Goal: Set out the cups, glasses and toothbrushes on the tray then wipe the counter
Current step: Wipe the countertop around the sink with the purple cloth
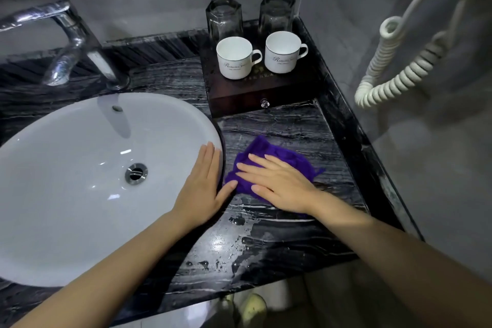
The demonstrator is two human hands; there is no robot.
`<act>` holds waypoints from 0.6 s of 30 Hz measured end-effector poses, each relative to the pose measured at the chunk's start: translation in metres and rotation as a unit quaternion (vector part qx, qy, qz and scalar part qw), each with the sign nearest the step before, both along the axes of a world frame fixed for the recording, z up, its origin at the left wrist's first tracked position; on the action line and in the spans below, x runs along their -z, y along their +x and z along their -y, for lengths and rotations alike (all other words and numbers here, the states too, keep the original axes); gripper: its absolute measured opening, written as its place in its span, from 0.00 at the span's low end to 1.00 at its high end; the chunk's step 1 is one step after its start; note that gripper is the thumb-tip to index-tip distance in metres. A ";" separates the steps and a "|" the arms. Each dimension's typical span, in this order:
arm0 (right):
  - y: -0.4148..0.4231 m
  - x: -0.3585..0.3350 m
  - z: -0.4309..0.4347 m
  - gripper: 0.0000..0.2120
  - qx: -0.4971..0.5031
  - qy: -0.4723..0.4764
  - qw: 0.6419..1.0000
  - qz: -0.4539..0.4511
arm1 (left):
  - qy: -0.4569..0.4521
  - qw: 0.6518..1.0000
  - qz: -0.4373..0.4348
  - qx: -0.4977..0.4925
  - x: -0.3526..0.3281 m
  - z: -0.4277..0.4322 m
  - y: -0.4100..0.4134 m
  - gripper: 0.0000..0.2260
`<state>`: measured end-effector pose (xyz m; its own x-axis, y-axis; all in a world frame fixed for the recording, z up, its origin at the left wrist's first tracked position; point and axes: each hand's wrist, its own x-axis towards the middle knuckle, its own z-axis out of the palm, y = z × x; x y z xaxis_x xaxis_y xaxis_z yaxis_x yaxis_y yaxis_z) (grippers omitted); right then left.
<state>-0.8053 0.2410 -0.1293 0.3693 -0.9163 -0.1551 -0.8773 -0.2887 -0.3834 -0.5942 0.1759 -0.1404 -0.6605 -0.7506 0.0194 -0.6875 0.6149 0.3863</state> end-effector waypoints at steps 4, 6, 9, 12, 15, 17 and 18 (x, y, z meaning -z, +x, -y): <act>-0.017 -0.009 -0.014 0.24 -0.041 0.032 0.998 -0.023 | -0.012 1.000 0.018 0.020 -0.001 -0.005 0.005 0.41; -0.027 -0.009 -0.010 0.24 -0.044 0.020 0.998 -0.048 | -0.013 0.999 0.024 0.017 -0.002 -0.005 0.005 0.39; -0.041 -0.004 0.004 0.27 0.005 -0.006 0.997 -0.080 | -0.021 1.000 0.020 0.008 0.000 -0.006 0.004 0.40; -0.055 0.000 0.024 0.28 0.057 -0.029 0.993 -0.098 | -0.020 1.000 0.018 0.001 0.003 -0.007 0.004 0.41; -0.065 0.001 0.044 0.28 0.094 -0.044 0.989 -0.103 | -0.025 0.999 0.026 0.001 0.004 -0.006 0.005 0.41; -0.071 0.003 0.055 0.28 0.108 -0.054 0.987 -0.103 | -0.036 0.999 0.032 0.000 0.004 -0.006 0.005 0.40; -0.074 0.004 0.059 0.27 0.114 -0.057 0.986 -0.104 | -0.041 0.999 0.035 0.000 0.004 -0.006 0.005 0.40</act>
